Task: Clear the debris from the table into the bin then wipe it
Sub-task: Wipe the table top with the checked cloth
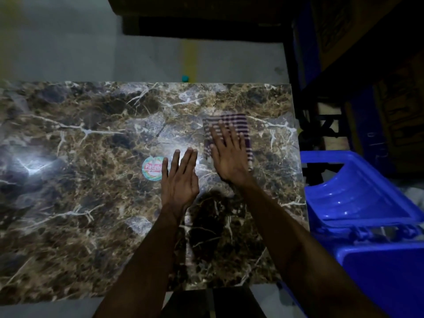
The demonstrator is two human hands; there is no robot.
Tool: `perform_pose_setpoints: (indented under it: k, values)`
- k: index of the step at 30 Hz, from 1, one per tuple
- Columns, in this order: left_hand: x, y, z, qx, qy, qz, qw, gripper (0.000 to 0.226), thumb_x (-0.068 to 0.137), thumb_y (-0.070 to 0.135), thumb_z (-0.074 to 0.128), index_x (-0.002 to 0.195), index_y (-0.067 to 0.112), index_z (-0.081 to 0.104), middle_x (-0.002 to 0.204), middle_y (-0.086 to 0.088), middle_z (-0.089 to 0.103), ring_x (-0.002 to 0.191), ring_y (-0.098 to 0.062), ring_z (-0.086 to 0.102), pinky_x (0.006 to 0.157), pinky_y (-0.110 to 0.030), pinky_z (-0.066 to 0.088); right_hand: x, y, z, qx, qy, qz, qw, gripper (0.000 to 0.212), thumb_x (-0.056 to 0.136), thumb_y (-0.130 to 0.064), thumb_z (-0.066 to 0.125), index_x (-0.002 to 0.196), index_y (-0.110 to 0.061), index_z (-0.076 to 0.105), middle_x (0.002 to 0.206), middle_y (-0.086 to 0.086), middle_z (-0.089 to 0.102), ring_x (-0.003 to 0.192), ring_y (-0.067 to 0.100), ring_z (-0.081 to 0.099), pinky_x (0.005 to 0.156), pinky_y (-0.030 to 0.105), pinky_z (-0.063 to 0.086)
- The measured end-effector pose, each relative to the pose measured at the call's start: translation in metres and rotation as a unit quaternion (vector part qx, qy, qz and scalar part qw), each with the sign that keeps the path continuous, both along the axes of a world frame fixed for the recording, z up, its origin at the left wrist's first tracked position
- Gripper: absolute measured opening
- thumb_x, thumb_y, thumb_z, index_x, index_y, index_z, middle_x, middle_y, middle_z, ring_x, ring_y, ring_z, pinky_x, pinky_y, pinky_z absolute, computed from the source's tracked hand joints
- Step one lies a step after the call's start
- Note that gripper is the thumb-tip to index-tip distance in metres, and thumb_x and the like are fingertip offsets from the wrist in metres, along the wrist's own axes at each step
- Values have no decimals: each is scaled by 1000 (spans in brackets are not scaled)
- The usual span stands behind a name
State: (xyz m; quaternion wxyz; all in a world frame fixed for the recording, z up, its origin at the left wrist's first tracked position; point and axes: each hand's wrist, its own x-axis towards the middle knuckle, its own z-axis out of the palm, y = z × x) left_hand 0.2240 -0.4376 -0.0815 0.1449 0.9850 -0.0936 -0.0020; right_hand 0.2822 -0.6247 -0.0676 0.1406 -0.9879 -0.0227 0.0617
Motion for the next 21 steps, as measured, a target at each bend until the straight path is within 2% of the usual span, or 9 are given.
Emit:
perform_pose_setpoints:
  k: [2, 4, 8, 11, 13, 17, 19, 21]
  values:
    - [1, 1, 2, -3, 8, -5, 1000, 64, 103, 28, 42, 164, 30, 23, 170, 11, 22, 159, -19, 14, 127, -52, 12, -27, -7, 3, -4, -6, 55, 998, 57, 113, -42, 25, 166, -30, 8, 174, 0, 2, 161, 24, -4, 129, 51, 5]
    - [1, 1, 2, -2, 11, -2, 1000, 63, 105, 30, 40, 164, 31, 21, 171, 12, 19, 160, -18, 11, 128, -52, 11, -53, -29, 6, -3, 15, 64, 998, 58, 112, -43, 24, 166, -32, 7, 174, -2, -2, 160, 21, -7, 129, 50, 4]
    - [1, 0, 1, 1, 14, 1, 1000, 59, 107, 36, 35, 164, 32, 21, 171, 12, 18, 160, -17, 9, 127, -53, 12, -70, -90, 10, -10, 38, -40, 998, 58, 110, -47, 18, 166, -34, 8, 174, -3, 0, 161, 22, -2, 128, 52, 9]
    - [1, -2, 2, -2, 10, 2, 1000, 58, 107, 37, 32, 164, 31, 23, 171, 10, 20, 160, -18, 10, 127, -55, 13, -30, -107, 7, -16, 32, -153, 988, 60, 108, -49, 16, 165, -33, 12, 174, -1, 6, 160, 27, 5, 127, 55, 11]
    - [0, -4, 4, 4, 9, 4, 1000, 58, 107, 37, 31, 164, 30, 24, 171, 10, 21, 160, -19, 12, 126, -55, 13, 1, -101, 1, -15, 27, -176, 984, 62, 106, -49, 17, 165, -31, 16, 174, 2, 10, 160, 31, 8, 126, 56, 11]
    - [7, -2, 8, 36, 5, -7, 999, 56, 104, 37, 40, 159, 26, 37, 164, 5, 38, 151, -28, 33, 120, -56, 21, 4, -77, -3, -9, 32, -87, 996, 60, 109, -48, 18, 166, -31, 13, 174, 3, 7, 160, 29, 3, 127, 54, 7]
    - [18, -7, 14, 55, 2, -12, 998, 49, 100, 38, 47, 147, 23, 51, 150, 2, 51, 134, -30, 45, 111, -57, 27, -24, -81, 0, 4, 32, -25, 999, 58, 111, -48, 17, 166, -34, 6, 174, 0, 1, 161, 26, -3, 128, 53, 3]
    - [25, -20, 21, 61, 8, 37, 997, 34, 98, 40, 49, 127, 23, 57, 131, 1, 55, 118, -30, 46, 106, -56, 29, -55, -97, 4, 10, 26, -19, 999, 56, 112, -48, 19, 165, -37, 5, 174, -5, -1, 161, 22, -4, 128, 51, 2]
